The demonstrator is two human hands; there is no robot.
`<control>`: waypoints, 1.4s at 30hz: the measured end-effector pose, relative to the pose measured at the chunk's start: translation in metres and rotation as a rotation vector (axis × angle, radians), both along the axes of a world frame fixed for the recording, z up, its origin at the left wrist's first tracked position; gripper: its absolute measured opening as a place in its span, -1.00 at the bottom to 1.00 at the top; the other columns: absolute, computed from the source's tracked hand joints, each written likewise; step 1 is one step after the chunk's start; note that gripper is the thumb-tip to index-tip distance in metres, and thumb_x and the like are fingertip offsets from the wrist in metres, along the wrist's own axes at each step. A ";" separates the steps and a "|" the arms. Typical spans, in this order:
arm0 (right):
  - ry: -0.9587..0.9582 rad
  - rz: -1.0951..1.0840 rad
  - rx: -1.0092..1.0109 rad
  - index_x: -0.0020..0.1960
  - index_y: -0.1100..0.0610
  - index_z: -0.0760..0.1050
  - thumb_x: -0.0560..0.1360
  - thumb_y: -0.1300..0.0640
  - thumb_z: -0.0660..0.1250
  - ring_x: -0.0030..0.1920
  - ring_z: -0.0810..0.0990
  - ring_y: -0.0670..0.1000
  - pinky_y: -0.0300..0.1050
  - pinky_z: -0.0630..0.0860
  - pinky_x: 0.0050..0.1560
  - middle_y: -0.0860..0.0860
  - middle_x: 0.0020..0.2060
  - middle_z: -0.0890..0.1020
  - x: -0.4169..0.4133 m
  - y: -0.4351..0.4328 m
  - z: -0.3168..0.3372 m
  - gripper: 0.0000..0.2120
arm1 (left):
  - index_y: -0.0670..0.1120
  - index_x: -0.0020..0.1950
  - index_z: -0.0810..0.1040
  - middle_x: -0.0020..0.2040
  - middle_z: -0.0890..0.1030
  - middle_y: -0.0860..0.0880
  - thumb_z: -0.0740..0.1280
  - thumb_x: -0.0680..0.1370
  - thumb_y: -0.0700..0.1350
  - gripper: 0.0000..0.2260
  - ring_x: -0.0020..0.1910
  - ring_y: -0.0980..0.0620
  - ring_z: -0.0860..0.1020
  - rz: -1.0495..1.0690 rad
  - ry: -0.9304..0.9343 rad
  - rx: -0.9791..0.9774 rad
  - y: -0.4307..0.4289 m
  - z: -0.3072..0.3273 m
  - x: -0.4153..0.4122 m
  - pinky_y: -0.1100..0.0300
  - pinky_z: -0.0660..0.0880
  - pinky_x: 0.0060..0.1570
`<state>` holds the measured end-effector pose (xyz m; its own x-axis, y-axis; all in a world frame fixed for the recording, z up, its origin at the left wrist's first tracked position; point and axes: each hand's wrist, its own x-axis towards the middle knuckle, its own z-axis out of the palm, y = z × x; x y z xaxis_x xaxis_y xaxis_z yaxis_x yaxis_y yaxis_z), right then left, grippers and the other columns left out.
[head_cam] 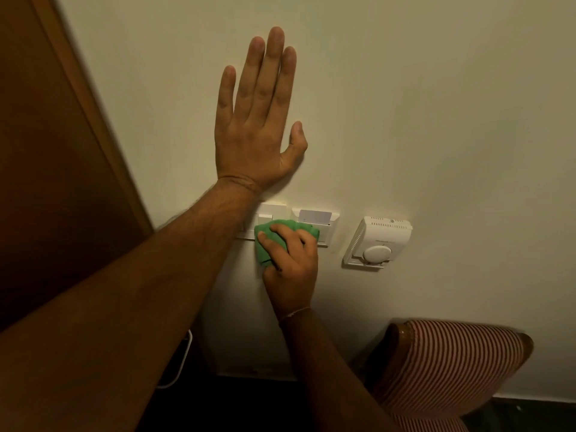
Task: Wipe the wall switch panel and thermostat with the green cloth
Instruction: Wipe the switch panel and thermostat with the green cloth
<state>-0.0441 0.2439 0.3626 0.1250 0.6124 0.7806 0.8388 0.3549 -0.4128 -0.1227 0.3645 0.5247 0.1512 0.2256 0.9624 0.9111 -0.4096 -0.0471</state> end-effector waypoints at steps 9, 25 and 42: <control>0.225 -0.263 0.148 0.08 0.15 0.77 0.47 0.24 0.57 0.15 0.59 0.24 0.10 0.62 0.22 0.28 0.08 0.63 0.055 -0.023 -0.012 -0.81 | -0.18 0.74 0.14 0.72 0.23 -0.24 0.27 0.62 0.12 -0.23 0.72 -0.21 0.16 0.012 -0.002 0.012 0.002 -0.001 0.000 -0.18 -0.02 0.72; 0.067 -0.228 0.141 0.08 0.12 0.78 0.56 0.09 0.52 0.16 0.57 0.21 0.09 0.59 0.20 0.23 0.10 0.66 0.058 -0.020 -0.016 -0.85 | -0.20 0.74 0.14 0.71 0.23 -0.26 0.27 0.62 0.12 -0.23 0.71 -0.22 0.15 0.007 -0.003 0.004 0.001 -0.001 -0.001 -0.20 0.00 0.71; -0.143 -0.197 0.083 0.08 0.12 0.78 0.70 0.07 0.33 0.15 0.62 0.25 0.22 0.67 0.13 0.23 0.08 0.72 0.076 -0.017 -0.051 -0.75 | -0.19 0.74 0.16 0.71 0.24 -0.27 0.27 0.61 0.12 -0.23 0.71 -0.21 0.13 -0.005 -0.012 -0.009 -0.001 0.000 0.003 -0.19 -0.02 0.71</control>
<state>0.0314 0.2274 0.3114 0.1205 0.5203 0.8454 0.9429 0.2065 -0.2615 -0.1201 0.3634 0.5249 0.1405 0.2339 0.9621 0.9097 -0.4141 -0.0322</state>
